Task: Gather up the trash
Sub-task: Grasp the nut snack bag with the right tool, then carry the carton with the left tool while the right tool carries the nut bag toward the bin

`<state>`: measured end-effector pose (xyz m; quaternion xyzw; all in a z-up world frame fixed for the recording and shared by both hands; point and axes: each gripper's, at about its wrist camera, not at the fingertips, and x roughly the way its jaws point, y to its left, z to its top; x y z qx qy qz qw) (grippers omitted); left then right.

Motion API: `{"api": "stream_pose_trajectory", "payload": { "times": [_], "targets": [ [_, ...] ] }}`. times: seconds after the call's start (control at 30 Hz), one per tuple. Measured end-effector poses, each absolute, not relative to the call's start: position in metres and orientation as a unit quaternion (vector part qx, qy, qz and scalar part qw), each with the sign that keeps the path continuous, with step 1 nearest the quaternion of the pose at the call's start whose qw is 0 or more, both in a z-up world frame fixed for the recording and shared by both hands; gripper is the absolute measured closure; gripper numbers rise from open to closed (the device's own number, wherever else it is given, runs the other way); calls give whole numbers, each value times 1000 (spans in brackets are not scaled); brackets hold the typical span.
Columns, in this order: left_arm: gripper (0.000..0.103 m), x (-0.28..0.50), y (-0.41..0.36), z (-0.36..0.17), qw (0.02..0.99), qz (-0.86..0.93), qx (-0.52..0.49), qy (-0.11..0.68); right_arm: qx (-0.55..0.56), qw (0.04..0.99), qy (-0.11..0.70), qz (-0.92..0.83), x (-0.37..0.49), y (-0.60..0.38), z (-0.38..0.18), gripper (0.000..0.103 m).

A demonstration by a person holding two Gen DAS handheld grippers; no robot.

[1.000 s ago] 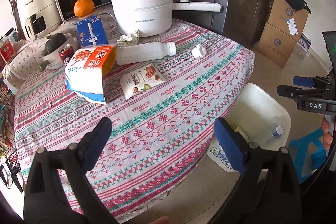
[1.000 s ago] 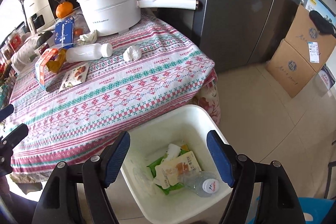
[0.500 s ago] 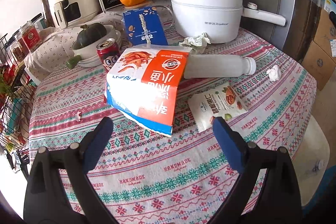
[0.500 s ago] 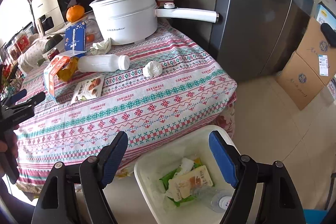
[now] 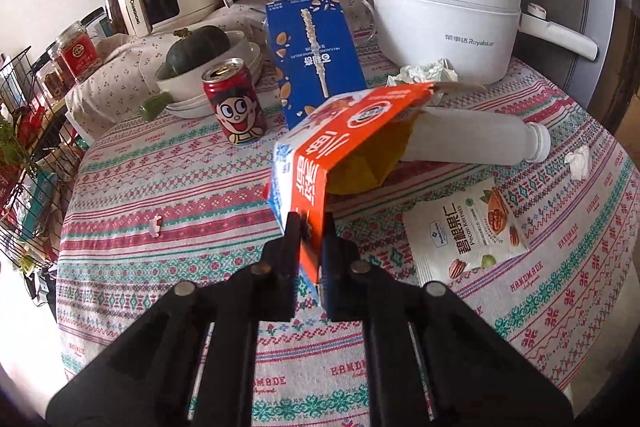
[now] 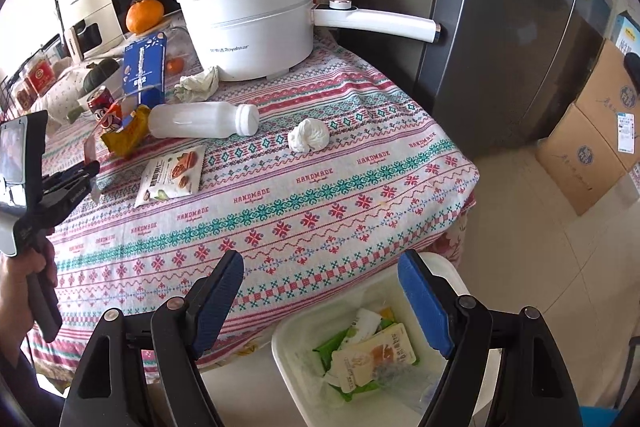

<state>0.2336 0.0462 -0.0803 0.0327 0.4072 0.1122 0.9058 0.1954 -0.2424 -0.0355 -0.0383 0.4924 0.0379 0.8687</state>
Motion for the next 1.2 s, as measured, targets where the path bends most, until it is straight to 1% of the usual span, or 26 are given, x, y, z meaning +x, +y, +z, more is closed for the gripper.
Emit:
{"api": "stream_pose_trajectory", "payload": {
  "times": [0.07, 0.3, 0.53, 0.83, 1.0, 1.1, 1.17, 1.2],
  "targets": [
    [100, 226, 51, -68, 911, 98, 16, 399, -40, 870, 490, 43, 197, -236, -36, 22],
    [101, 190, 79, -33, 915, 55, -50, 396, -46, 864, 498, 67, 202, -205, -48, 22],
    [101, 154, 113, -12, 913, 19, -103, 395, -49, 847, 520, 94, 221, -168, -70, 22],
    [101, 133, 149, -13, 903, 19, -140, 406, -31, 843, 521, 133, 271, -114, -102, 22],
    [101, 129, 155, -14, 902, 23, -139, 408, -34, 841, 526, 121, 297, -95, -122, 23],
    [101, 130, 156, -14, 902, 22, -135, 408, -52, 837, 532, 113, 304, -87, -134, 29],
    [101, 131, 157, -14, 901, 20, -138, 411, -59, 834, 538, 113, 305, -82, -142, 40],
    [101, 132, 157, -15, 901, 19, -139, 411, -66, 840, 527, 108, 303, -79, -143, 40]
  ]
}}
